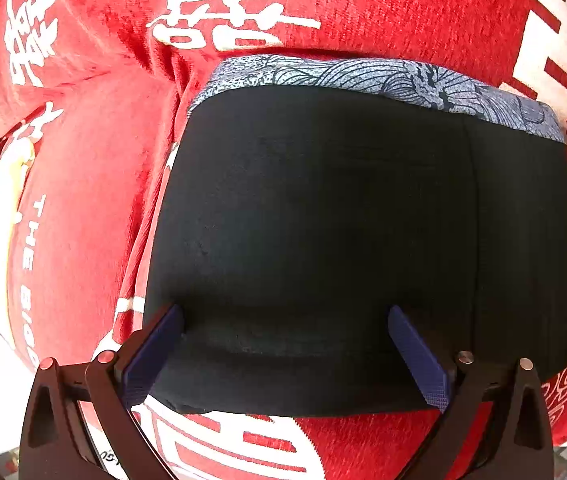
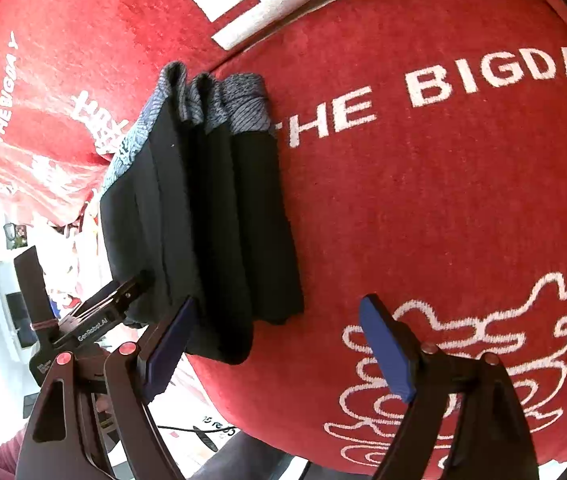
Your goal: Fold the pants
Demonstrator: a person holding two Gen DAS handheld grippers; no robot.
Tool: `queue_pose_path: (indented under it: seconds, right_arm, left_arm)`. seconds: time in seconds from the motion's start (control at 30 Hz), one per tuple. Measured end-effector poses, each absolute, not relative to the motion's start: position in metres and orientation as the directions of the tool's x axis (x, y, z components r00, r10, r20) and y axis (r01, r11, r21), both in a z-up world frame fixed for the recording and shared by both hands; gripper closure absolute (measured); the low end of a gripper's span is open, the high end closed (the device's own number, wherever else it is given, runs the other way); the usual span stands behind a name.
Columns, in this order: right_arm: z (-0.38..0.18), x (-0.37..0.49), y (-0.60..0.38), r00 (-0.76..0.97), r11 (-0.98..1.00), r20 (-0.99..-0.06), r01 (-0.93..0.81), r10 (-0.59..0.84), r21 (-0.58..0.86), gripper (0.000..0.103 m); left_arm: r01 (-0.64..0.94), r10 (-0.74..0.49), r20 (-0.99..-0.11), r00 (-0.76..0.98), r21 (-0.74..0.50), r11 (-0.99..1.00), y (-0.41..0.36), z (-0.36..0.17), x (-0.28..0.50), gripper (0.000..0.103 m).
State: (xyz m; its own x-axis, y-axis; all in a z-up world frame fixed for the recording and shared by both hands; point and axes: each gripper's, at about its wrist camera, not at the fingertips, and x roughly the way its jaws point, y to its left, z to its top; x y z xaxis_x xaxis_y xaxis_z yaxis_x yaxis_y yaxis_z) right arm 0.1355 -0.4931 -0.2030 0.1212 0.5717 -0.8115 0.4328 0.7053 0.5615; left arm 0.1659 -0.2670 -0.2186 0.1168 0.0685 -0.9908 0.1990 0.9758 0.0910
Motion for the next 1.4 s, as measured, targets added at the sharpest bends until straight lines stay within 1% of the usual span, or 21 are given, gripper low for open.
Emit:
queue_pose_path:
  seconds: [0.2, 0.33, 0.53, 0.87, 1.03, 1.23, 1.4]
  right_arm:
    - [-0.202, 0.130, -0.501, 0.132, 0.697, -0.812, 0.447, 0.568, 0.561, 0.017]
    - [-0.202, 0.129, -0.504, 0.145, 0.684, -0.813, 0.469, 0.564, 0.558, 0.017]
    - [-0.198, 0.127, -0.513, 0.169, 0.672, -0.818, 0.492, 0.550, 0.553, 0.017]
    - [-0.187, 0.132, -0.522, 0.218, 0.669, -0.795, 0.441, 0.567, 0.598, 0.017]
    - [-0.181, 0.141, -0.518, 0.232, 0.658, -0.755, 0.378, 0.614, 0.651, 0.015]
    - [-0.195, 0.152, -0.509, 0.192, 0.644, -0.724, 0.347, 0.662, 0.681, 0.015]
    - [-0.209, 0.161, -0.509, 0.177, 0.637, -0.709, 0.330, 0.683, 0.696, 0.015]
  left_arm:
    - [0.221, 0.064, -0.992, 0.109, 0.087, 0.972, -0.267, -0.219, 0.168, 0.001]
    - [0.223, 0.044, -0.996, 0.078, 0.060, 0.973, -0.264, -0.220, 0.172, 0.001]
    - [0.273, 0.011, -0.998, 0.054, 0.025, 0.962, -0.261, -0.220, 0.178, 0.001]
    - [0.284, -0.113, -0.992, 0.058, -0.092, 0.954, -0.227, -0.202, 0.197, 0.001]
    - [0.283, -0.165, -0.983, 0.084, -0.136, 0.949, -0.207, -0.196, 0.221, 0.001]
    - [0.266, -0.269, -0.963, -0.007, -0.261, 0.928, -0.188, -0.217, 0.243, 0.001]
    - [0.294, -0.346, -0.937, -0.045, -0.344, 0.892, -0.184, -0.236, 0.257, 0.001]
